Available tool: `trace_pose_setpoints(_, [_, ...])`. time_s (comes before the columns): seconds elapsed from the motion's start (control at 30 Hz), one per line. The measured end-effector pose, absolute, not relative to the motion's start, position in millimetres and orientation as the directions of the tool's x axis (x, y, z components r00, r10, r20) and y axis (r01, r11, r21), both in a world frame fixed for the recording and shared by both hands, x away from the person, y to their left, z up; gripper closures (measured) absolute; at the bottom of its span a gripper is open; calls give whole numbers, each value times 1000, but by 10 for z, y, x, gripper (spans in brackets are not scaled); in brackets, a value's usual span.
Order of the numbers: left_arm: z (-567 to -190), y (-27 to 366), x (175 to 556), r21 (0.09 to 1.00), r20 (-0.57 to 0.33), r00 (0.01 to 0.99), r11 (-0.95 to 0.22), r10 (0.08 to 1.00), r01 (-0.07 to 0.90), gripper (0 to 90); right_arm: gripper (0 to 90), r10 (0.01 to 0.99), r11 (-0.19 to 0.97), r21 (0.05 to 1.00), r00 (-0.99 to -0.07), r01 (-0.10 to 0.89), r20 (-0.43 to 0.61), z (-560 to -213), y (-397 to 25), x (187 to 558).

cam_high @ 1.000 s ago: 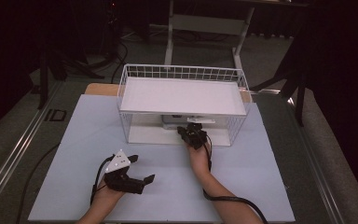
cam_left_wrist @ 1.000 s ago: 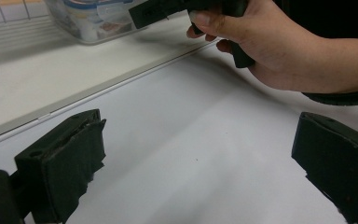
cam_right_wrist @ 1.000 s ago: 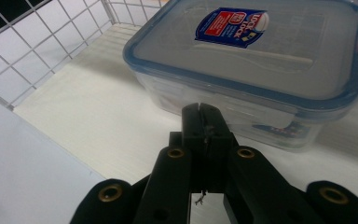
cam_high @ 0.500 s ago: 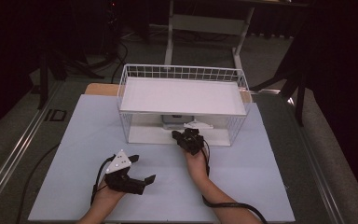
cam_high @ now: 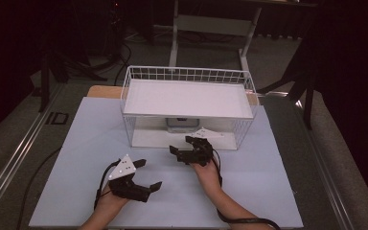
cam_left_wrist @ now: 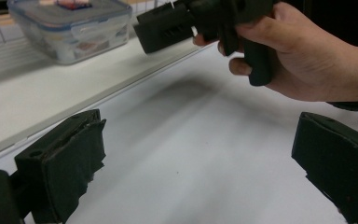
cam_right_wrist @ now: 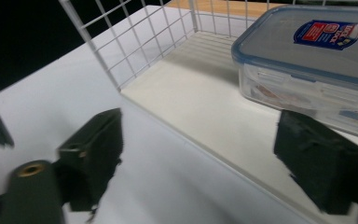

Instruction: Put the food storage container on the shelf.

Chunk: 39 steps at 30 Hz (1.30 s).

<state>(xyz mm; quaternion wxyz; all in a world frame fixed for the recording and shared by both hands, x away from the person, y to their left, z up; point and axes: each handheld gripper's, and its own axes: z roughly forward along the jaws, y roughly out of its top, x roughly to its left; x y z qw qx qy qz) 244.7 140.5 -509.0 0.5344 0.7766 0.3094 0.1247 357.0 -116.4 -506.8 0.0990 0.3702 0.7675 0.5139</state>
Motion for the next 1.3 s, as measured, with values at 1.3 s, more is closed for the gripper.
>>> trace_pose_setpoints(1.3, [-4995,1421,2350,911,-123,825,-266,552,314,33,151,584,286,896,-803,339,118,-4837,-2214,2759])
